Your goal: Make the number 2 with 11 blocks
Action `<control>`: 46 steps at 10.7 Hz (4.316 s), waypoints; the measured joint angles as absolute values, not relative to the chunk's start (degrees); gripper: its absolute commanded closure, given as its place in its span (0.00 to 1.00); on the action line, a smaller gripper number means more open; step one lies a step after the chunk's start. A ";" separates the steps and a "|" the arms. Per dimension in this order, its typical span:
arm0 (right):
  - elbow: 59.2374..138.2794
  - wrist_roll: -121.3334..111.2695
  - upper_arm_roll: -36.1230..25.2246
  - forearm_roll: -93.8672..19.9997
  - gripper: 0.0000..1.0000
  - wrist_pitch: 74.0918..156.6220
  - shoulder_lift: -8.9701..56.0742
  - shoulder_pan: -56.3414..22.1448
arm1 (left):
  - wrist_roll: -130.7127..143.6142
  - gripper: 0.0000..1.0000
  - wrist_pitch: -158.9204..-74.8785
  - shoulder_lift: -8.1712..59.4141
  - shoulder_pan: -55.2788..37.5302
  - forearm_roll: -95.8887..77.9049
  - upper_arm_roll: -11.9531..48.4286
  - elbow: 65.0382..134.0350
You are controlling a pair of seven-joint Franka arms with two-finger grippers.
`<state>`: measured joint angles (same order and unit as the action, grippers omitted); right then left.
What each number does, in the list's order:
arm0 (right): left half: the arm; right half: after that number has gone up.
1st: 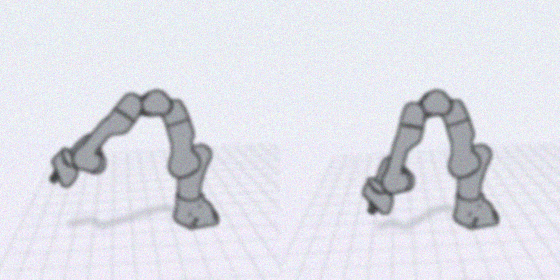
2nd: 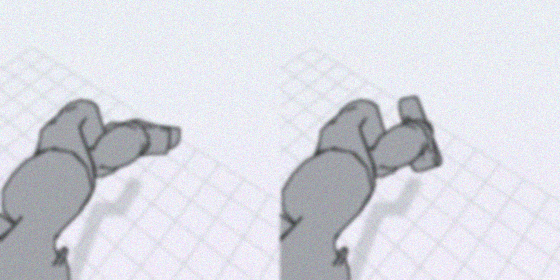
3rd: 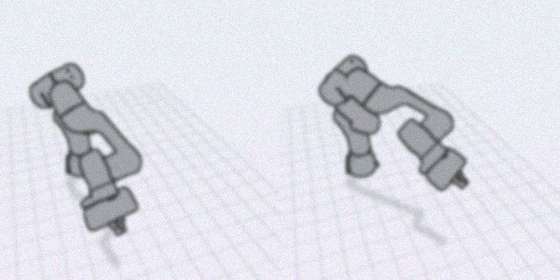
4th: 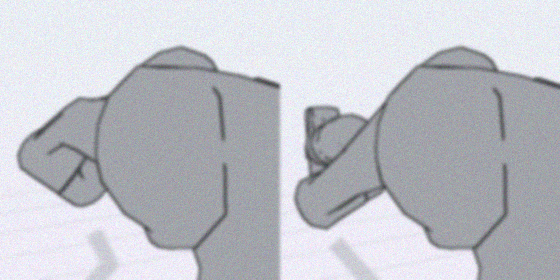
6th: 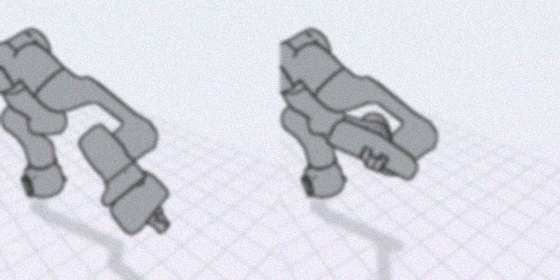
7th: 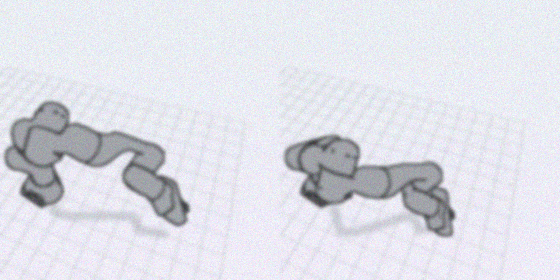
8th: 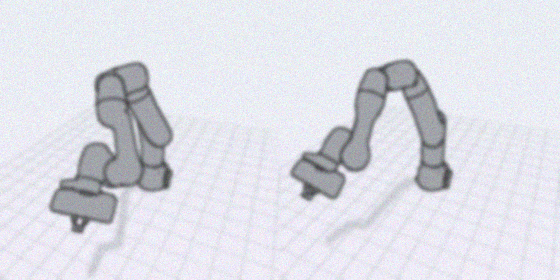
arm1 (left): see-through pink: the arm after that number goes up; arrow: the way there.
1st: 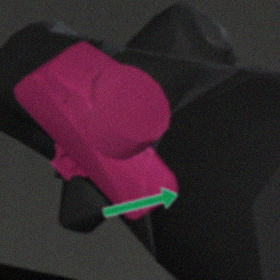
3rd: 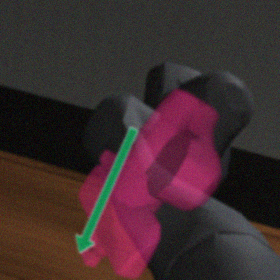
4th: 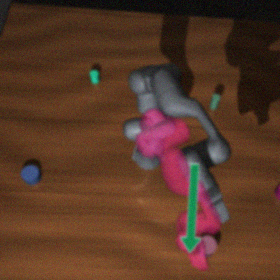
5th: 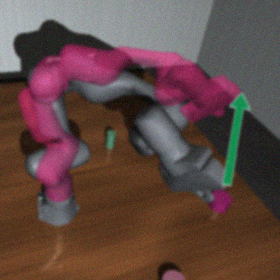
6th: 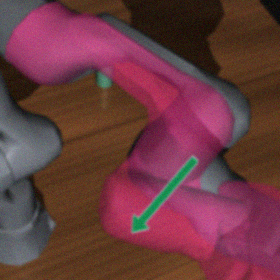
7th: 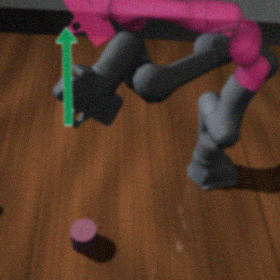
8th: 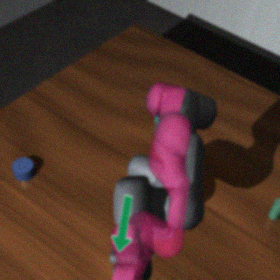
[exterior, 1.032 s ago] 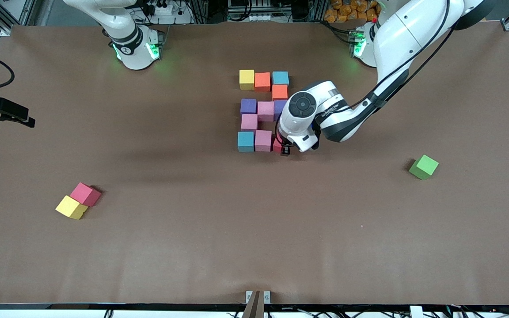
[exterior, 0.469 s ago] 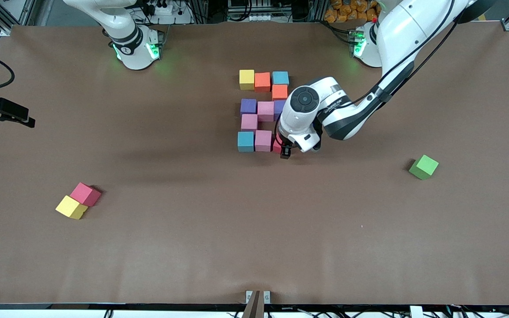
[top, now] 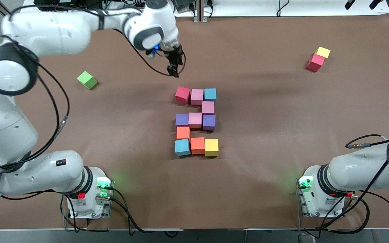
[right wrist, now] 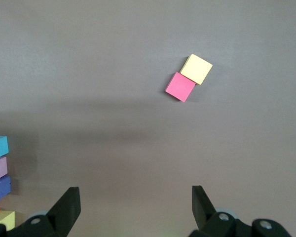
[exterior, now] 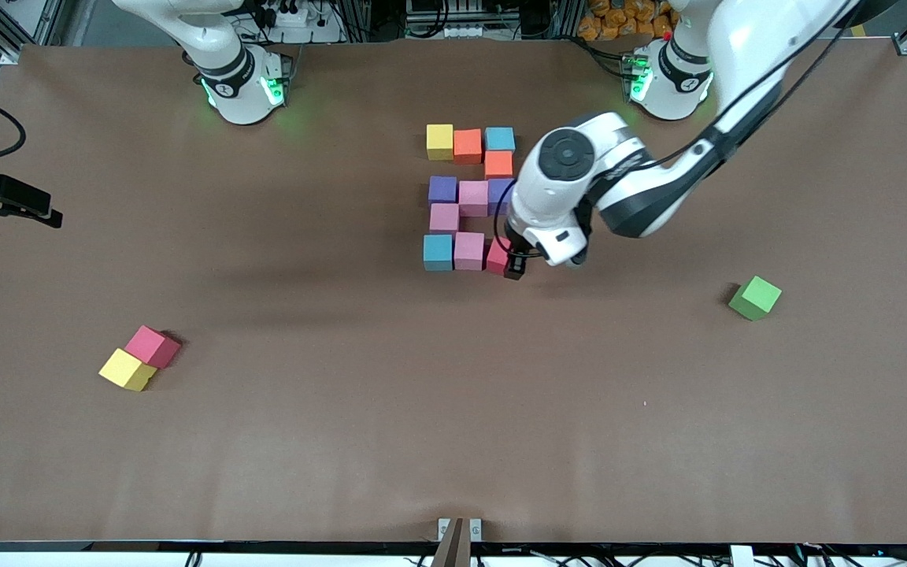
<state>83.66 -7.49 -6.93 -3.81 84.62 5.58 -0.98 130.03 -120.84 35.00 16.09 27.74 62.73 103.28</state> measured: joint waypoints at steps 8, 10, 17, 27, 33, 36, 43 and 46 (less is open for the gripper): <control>83.47 -7.50 -6.90 -3.81 0.00 84.62 5.76 -0.98 | 83.96 0.22 -105.41 34.63 35.94 27.74 74.72 93.66; 83.45 -7.50 -6.85 -3.81 0.00 84.62 5.78 -0.98 | 76.49 0.21 -101.24 34.57 36.10 27.97 74.87 90.67; 82.88 -7.27 -6.81 -3.63 0.00 83.38 5.55 -0.99 | 42.71 0.19 -90.86 24.86 45.73 28.11 76.33 83.52; 82.61 -6.48 -6.92 -2.53 0.00 80.44 2.69 -0.97 | 14.45 0.20 -85.32 2.44 29.89 4.77 39.00 77.82; 82.61 -6.48 -6.95 -2.42 0.00 80.42 2.69 -0.97 | 8.75 0.00 -85.30 1.68 -2.64 2.60 2.18 78.87; 82.61 -6.48 -6.96 -2.42 0.00 80.42 2.69 -0.97 | 6.60 0.00 -87.06 1.68 -4.54 2.04 -0.47 81.35; 82.61 -6.48 -6.98 -2.42 0.00 80.46 2.69 -0.97 | 1.88 0.00 -88.62 1.48 -8.97 -0.43 -1.93 84.16; 82.61 -6.48 -6.98 -2.44 0.00 80.51 2.69 -0.97 | -0.79 0.00 -88.56 0.33 -9.18 -0.43 -2.91 84.56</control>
